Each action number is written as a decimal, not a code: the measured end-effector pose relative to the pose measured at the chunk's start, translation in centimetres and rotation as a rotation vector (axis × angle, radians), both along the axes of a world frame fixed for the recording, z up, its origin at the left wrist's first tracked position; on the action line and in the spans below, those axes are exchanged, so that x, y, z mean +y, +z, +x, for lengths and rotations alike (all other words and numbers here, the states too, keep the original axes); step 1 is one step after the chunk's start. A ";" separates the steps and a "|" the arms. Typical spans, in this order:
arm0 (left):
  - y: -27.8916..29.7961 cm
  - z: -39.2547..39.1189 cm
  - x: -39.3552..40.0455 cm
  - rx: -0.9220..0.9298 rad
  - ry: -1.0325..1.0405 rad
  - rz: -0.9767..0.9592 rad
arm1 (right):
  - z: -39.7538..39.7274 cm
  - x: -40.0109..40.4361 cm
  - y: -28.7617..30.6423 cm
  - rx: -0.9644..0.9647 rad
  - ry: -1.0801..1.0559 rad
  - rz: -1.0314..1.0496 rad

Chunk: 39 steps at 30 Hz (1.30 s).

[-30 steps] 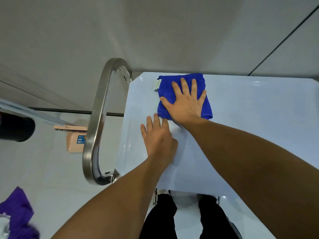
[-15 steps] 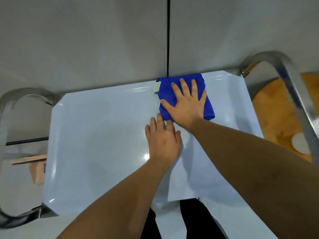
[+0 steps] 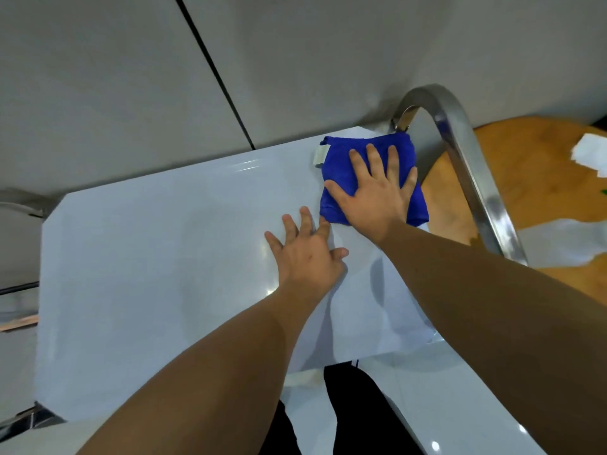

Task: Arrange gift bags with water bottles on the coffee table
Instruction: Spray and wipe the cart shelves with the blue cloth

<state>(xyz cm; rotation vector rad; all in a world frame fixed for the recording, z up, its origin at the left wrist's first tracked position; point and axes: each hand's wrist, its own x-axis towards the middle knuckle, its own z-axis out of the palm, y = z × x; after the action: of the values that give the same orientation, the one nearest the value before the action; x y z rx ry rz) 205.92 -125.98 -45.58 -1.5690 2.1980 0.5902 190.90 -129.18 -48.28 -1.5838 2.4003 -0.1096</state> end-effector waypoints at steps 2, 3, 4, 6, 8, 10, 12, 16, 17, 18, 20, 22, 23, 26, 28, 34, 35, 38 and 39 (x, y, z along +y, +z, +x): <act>-0.1 0.1 0.0 -0.022 -0.022 0.001 | 0.0 1.3 -0.2 0.019 -0.035 -0.008; -0.1 0.2 0.0 -0.024 -0.025 0.000 | 0.2 2.1 -0.2 0.027 -0.059 -0.012; -0.2 0.3 -0.2 -0.020 -0.023 0.000 | 0.5 2.7 -0.4 0.029 -0.088 -0.021; -0.3 0.5 -0.4 -0.012 -0.017 0.008 | 1.2 3.9 -0.6 0.024 -0.152 -0.045; -0.3 0.6 -0.6 0.003 -0.019 0.007 | 2.0 5.0 -0.7 0.030 -0.212 -0.060; -0.3 0.8 -0.7 0.014 -0.030 0.020 | 3.0 5.9 -0.8 0.025 -0.261 -0.049; -0.3 1.5 -0.9 0.033 -0.059 0.020 | 4.1 6.6 -0.8 0.024 -0.274 -0.036; 0.1 3.9 -2.1 0.130 -0.149 -0.023 | 6.8 6.9 -1.0 0.046 -0.225 -0.052; 0.1 4.4 -2.3 0.149 -0.172 -0.053 | 7.5 6.9 -1.0 0.058 -0.204 -0.042; 0.1 4.8 -2.3 0.182 -0.175 -0.074 | 8.2 6.9 -1.2 0.066 -0.192 -0.033; -0.3 6.2 -1.9 0.298 -0.107 -0.083 | 9.2 7.0 -1.3 0.075 -0.176 -0.040; -1.1 8.7 -1.0 0.411 -0.025 -0.132 | 10.1 7.0 -1.3 0.089 -0.145 -0.057; -1.7 10.5 -0.5 0.444 0.000 -0.196 | 10.7 6.9 -1.3 0.091 -0.127 -0.048; -2.9 16.4 0.7 0.409 0.096 -0.332 | 13.7 6.2 -1.4 0.097 -0.069 -0.005; -2.9 20.1 1.6 0.334 0.173 -0.359 | 16.7 5.8 -1.4 0.102 -0.012 -0.005; -2.2 30.9 5.0 0.268 0.357 -0.449 | 27.4 4.8 -1.0 0.074 0.164 0.069; -2.1 32.5 5.6 0.258 0.394 -0.455 | 29.4 4.8 -0.9 0.073 0.198 0.073; -2.0 37.2 7.7 0.237 0.456 -0.489 | 35.2 4.9 -0.7 0.055 0.295 0.059; -2.0 38.6 8.6 0.222 0.466 -0.503 | 37.0 4.9 -0.6 0.049 0.327 0.059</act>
<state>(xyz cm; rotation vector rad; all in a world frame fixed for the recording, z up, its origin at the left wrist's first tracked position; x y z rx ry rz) 244.57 -117.39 -47.55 -2.4189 2.2615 0.3587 227.95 -124.27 -48.90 -1.9432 2.1214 0.0625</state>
